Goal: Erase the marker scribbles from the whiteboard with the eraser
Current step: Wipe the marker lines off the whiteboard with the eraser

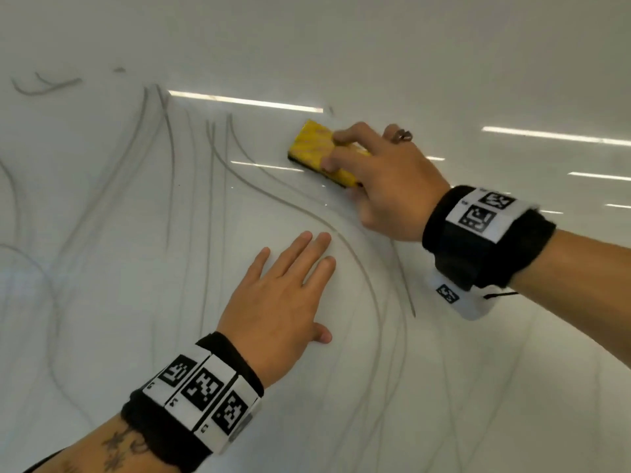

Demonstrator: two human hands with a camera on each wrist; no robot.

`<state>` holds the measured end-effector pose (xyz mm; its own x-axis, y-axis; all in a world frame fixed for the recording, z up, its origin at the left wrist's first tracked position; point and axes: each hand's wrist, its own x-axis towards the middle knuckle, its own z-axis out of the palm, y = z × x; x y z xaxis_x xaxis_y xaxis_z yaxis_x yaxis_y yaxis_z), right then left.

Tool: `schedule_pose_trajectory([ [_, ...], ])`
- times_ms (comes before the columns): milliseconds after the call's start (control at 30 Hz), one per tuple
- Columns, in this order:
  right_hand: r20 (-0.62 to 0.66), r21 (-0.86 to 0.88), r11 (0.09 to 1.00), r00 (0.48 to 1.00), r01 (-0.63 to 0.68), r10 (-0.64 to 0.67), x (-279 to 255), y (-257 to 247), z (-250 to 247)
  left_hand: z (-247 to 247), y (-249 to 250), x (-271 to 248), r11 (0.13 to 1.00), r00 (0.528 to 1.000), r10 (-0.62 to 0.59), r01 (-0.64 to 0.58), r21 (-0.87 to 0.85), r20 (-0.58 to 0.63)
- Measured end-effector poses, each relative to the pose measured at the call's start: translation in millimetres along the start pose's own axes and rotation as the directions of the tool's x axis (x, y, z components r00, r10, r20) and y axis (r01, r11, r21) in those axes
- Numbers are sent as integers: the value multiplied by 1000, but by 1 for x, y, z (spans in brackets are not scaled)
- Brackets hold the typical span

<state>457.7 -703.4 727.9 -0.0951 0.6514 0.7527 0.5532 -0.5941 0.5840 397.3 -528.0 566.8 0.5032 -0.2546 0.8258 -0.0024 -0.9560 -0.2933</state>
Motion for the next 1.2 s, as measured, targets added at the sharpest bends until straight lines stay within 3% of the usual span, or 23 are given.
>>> schedule_pose_trajectory([
  [67, 69, -36, 992, 991, 119, -117, -2, -2, -1, -7, -7, -2, 999, 999, 30, -30, 20, 13],
  [100, 68, -54, 993, 993, 101, -97, 6, 8, -9, -12, -11, -6, 999, 999, 35, -35, 34, 14],
  [167, -3, -57, 997, 998, -55, 55, 31, 39, -27, -25, -24, -13, 998, 1000, -9, 9, 57, -11],
  [233, -75, 2, 960, 958, -279, 278, 51, 60, -39, -41, -42, -24, 992, 994, -102, 103, 67, -30],
  [267, -100, -8, 947, 943, -320, 318, 55, 58, -38, -47, -51, -28, 985, 987, -155, 158, 63, -42],
  [333, -65, -41, 969, 968, -245, 242, 50, 27, -22, -53, -73, -36, 966, 968, -249, 251, 57, -40],
  [400, 52, -18, 1000, 999, 4, -3, 29, -16, 4, -56, -96, -42, 949, 952, -307, 307, 72, -19],
  [433, 120, -29, 994, 988, 104, -100, 17, -34, 16, -57, -106, -46, 942, 945, -327, 327, 81, -10],
  [500, 170, -59, 982, 971, 179, -167, 18, -39, 17, -57, -121, -52, 938, 943, -333, 330, 108, 18],
  [567, 104, -78, 997, 995, 7, 2, 44, -20, -2, -56, -130, -58, 948, 952, -302, 294, 126, 52],
  [633, -10, -48, 967, 968, -251, 251, 72, 0, -16, -55, -138, -63, 960, 965, -255, 245, 134, 63],
  [700, -52, -17, 945, 944, -328, 326, 83, -20, -10, -56, -144, -68, 966, 971, -234, 225, 131, 57],
  [767, 19, -53, 992, 993, -118, 120, 75, -66, 22, -58, -151, -74, 971, 975, -221, 216, 103, 40],
  [800, 72, -76, 997, 997, 7, -2, 64, -89, 38, -58, -155, -77, 973, 976, -217, 214, 87, 31],
  [867, 150, -70, 992, 984, 109, -98, 53, -106, 44, -60, -161, -86, 976, 978, -206, 202, 84, 34],
  [900, 139, -55, 995, 987, 85, -76, 60, -98, 34, -61, -165, -90, 977, 979, -196, 191, 91, 47],
  [967, 38, -61, 990, 991, -125, 128, 88, -72, 15, -62, -173, -99, 977, 979, -194, 186, 103, 70],
  [1033, -78, -9, 940, 938, -341, 339, 108, -57, 5, -63, -182, -105, 977, 977, -197, 188, 103, 79],
  [1067, -94, 3, 930, 925, -368, 367, 111, -67, 9, -63, -186, -108, 976, 977, -201, 193, 96, 78],
  [1100, -91, -5, 946, 942, -324, 323, 109, -86, 17, -63, -190, -110, 976, 976, -203, 196, 91, 80],
  [1167, -12, -24, 996, 997, -80, 80, 90, -127, 41, -59, -197, -114, 978, 974, -197, 189, 84, 108],
  [1200, 34, -36, 999, 999, 30, -29, 81, -138, 48, -57, -200, -117, 979, 973, -195, 185, 88, 124],
])
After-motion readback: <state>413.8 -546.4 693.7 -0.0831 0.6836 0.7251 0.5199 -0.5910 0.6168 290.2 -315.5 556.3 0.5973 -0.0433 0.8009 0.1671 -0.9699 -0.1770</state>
